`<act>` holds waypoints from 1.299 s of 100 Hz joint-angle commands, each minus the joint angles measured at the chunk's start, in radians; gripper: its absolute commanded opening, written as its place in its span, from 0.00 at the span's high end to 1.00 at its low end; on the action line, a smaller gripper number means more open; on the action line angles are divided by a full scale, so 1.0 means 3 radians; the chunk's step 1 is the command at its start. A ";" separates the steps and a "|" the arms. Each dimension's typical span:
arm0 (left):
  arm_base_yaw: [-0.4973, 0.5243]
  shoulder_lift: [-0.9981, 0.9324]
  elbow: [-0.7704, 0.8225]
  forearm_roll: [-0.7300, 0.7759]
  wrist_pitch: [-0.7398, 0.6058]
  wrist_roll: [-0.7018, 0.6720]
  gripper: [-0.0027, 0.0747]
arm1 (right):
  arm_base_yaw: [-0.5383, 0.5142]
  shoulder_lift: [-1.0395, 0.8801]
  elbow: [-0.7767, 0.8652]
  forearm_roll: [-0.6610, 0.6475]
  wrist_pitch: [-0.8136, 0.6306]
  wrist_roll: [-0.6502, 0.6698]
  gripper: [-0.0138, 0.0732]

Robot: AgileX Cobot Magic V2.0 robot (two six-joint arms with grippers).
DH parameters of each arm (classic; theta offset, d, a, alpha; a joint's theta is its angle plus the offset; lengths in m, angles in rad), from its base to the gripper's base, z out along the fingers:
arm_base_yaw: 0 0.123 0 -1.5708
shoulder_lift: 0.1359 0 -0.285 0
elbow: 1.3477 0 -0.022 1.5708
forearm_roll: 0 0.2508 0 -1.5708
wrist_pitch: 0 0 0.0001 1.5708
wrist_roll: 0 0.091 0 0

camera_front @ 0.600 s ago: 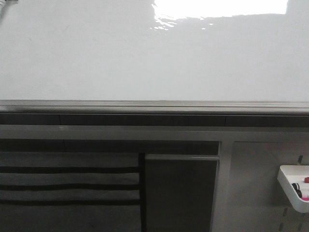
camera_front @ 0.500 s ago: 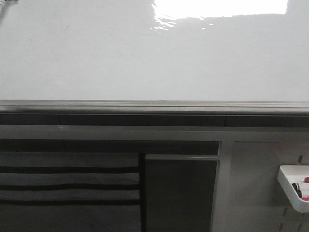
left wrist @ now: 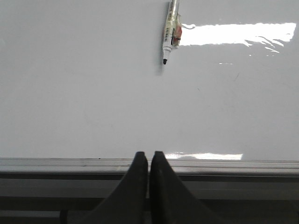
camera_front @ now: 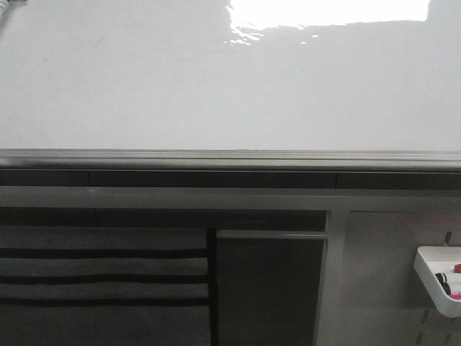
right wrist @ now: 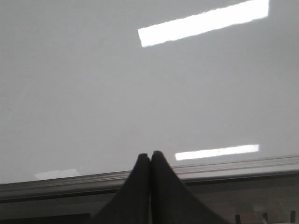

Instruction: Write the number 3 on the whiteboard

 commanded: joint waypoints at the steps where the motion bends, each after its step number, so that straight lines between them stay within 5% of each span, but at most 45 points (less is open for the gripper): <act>1: 0.0012 -0.0103 0.0007 -0.0004 -0.0274 -0.0023 0.99 | -0.0021 -0.0072 0.0070 -0.0012 -0.0273 -0.0007 0.93; 91: 0.0012 -0.0103 -0.0144 -0.0010 -0.0354 -0.0028 0.99 | -0.0021 -0.0072 -0.0056 -0.0340 -0.0270 -0.0007 0.93; 130: 0.0012 0.0534 -0.1699 -0.0011 0.1173 -0.0028 0.99 | -0.0015 0.0523 -0.1473 -0.0120 0.1247 -0.0007 0.93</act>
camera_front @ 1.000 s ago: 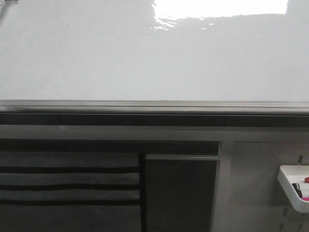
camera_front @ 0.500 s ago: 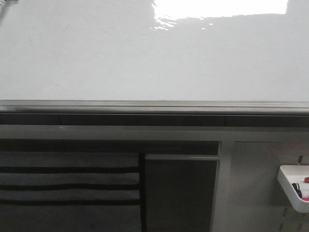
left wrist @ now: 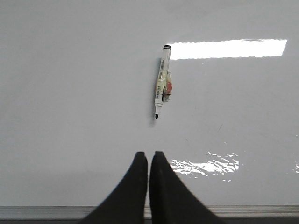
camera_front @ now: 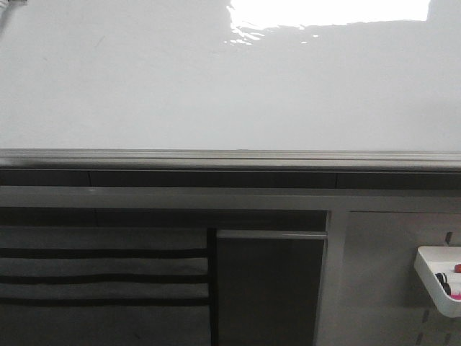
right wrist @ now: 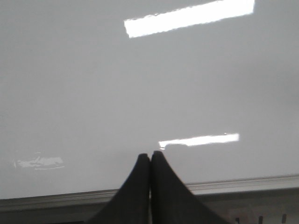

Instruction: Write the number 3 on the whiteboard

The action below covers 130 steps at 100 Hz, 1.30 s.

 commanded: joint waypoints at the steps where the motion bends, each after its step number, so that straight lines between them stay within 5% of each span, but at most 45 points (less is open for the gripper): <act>1: 0.0012 0.0299 -0.0399 -0.0011 0.0124 -0.0028 0.99 | -0.0015 0.0277 -0.0389 0.0008 0.0131 -0.0007 0.93; 21: 0.0012 0.0672 -0.0734 -0.0011 0.0233 -0.0028 0.99 | -0.0015 0.0735 -0.0818 -0.0084 0.0316 -0.0140 0.93; 85: 0.0018 0.0723 -0.0727 0.0066 0.0190 -0.0054 0.99 | -0.0015 0.0798 -0.0824 -0.0093 -0.0098 -0.0140 0.92; 95: 0.0018 0.0723 -0.0727 0.0066 0.0161 -0.0054 0.96 | -0.0015 0.0798 -0.0824 -0.0107 -0.0097 -0.0140 0.83; 104: 0.0018 0.0723 -0.0727 0.0066 0.0126 -0.0054 0.79 | -0.0015 0.0798 -0.0824 -0.0179 -0.0097 -0.0146 0.62; 116: 0.0018 0.0723 -0.0727 0.0066 0.0126 -0.0054 0.37 | -0.0015 0.0798 -0.0824 -0.0235 -0.0106 -0.0147 0.23; 123: 0.0018 0.0723 -0.0727 0.0021 0.0126 -0.0054 0.21 | -0.0015 0.0798 -0.0824 -0.0221 -0.0115 -0.0147 0.10; 130: 0.0018 0.0723 -0.0727 -0.0004 0.0126 -0.0054 0.17 | -0.0015 0.0798 -0.0824 -0.0221 -0.0115 -0.0147 0.08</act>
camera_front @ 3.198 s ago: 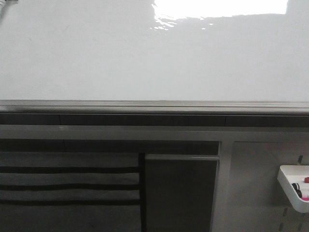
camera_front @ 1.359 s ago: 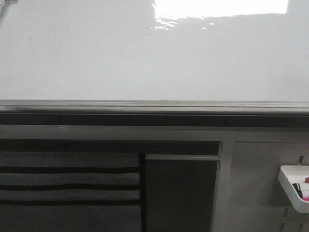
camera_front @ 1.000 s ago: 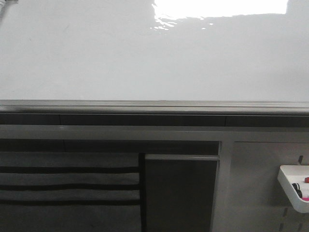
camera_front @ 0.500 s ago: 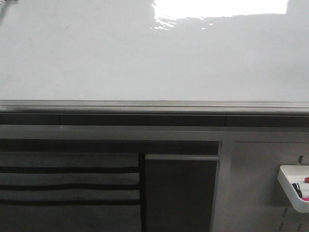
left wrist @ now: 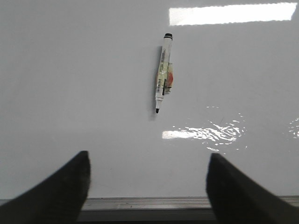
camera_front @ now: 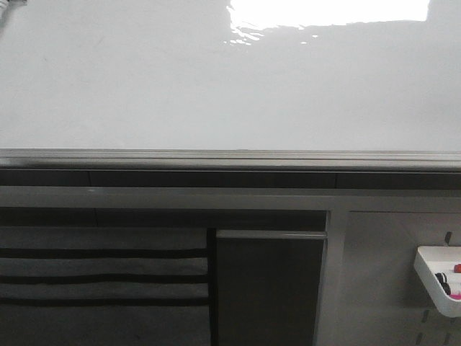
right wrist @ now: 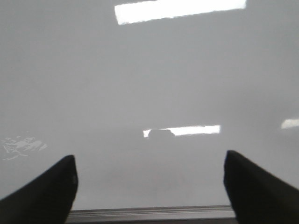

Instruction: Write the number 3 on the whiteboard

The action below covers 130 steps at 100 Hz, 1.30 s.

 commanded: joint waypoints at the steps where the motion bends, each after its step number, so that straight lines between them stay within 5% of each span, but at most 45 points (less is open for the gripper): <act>1: 0.0010 0.0059 -0.0106 -0.0048 -0.0292 -0.0042 0.17 | -0.0015 0.0063 -0.0117 -0.0070 -0.0288 -0.0032 0.08; 70: 0.0010 0.0147 -0.0117 -0.0051 -0.0276 0.0086 0.35 | -0.0015 0.0145 -0.0174 -0.0050 -0.0186 -0.0032 0.08; 101: -0.0030 0.1333 -0.0520 -0.0064 -0.0187 0.0353 0.43 | 0.0352 0.0768 -0.0573 0.0503 0.0261 -0.0729 0.08; 130: -0.0143 0.2611 -0.1111 -0.0042 -0.0563 0.0407 0.48 | 0.0961 0.1194 -0.0608 0.0532 0.0086 -0.0745 0.08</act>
